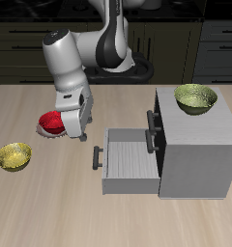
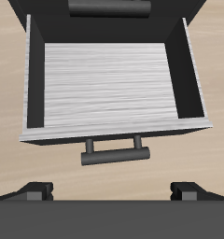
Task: Place the red bowl on the plate and close the bottom drawer of the white cabinet
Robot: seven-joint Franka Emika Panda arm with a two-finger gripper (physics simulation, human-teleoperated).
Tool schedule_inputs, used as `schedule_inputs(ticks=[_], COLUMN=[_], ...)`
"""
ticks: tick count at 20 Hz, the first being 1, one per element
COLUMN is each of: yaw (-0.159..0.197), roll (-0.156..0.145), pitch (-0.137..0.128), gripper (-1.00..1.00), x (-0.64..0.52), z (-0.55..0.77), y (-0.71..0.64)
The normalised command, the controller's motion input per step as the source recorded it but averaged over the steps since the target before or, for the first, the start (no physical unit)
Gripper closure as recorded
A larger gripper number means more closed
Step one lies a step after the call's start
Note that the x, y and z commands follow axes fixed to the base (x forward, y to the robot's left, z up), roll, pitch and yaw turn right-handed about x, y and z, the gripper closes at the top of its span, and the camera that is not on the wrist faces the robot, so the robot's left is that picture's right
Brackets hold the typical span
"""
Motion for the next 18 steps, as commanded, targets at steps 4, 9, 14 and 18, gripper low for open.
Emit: schedule_inputs(ticks=[4, 9, 14, 18], yaw=[-0.015, -0.010, -0.011, -0.008], roll=[-0.008, -0.002, -0.001, 0.000], pitch=[0.010, 0.002, 0.011, 0.011], gripper=[-1.00, -1.00, -1.00, -1.00], x=[-0.01, -0.01, 0.01, -0.01], z=[-0.12, -0.08, -0.18, -0.16], y=[-0.03, 0.02, -0.05, 0.03])
